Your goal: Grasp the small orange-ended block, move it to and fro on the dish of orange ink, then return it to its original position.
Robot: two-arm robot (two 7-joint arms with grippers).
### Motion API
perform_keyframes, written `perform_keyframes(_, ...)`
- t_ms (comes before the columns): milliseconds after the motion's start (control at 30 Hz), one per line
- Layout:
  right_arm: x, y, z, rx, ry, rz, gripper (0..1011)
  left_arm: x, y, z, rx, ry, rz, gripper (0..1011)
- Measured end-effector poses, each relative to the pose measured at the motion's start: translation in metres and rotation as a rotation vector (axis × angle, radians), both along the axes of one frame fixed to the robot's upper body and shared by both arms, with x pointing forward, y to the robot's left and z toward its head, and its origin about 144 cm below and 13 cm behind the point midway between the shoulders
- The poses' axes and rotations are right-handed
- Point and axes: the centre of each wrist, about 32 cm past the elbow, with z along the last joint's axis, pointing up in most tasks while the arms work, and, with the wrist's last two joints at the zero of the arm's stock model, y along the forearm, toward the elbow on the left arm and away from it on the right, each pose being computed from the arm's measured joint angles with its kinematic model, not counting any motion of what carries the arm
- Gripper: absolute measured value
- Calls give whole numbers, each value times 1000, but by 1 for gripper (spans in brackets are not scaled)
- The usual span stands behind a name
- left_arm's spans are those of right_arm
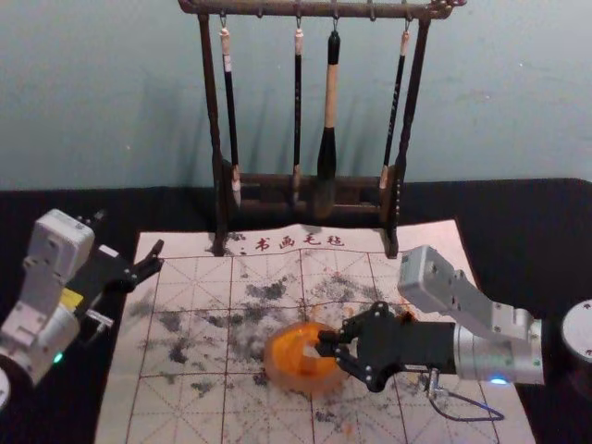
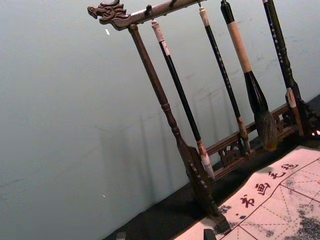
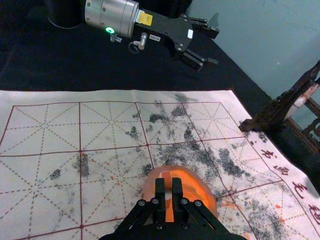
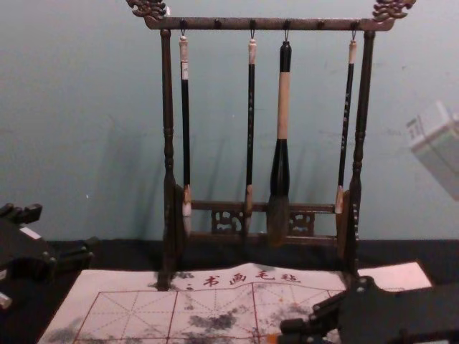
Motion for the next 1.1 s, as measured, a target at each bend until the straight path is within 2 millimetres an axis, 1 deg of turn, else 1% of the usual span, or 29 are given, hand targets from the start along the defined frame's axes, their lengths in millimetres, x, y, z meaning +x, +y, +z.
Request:
perform_keyframes(267,10,7,-2,-11,-6,-7,49,0,0,0,0,0,0,1001)
perform_keyframes(533,18,8,-3,-14,-3,-28,49,0,0,0,0,0,0,1001)
perform_keyframes(767,24,5,-1,-10,-9,-60,49,0,0,0,0,0,0,1001)
perform_keyframes(1100,23,-4,1,-10,-6,-82,49,0,0,0,0,0,0,1001)
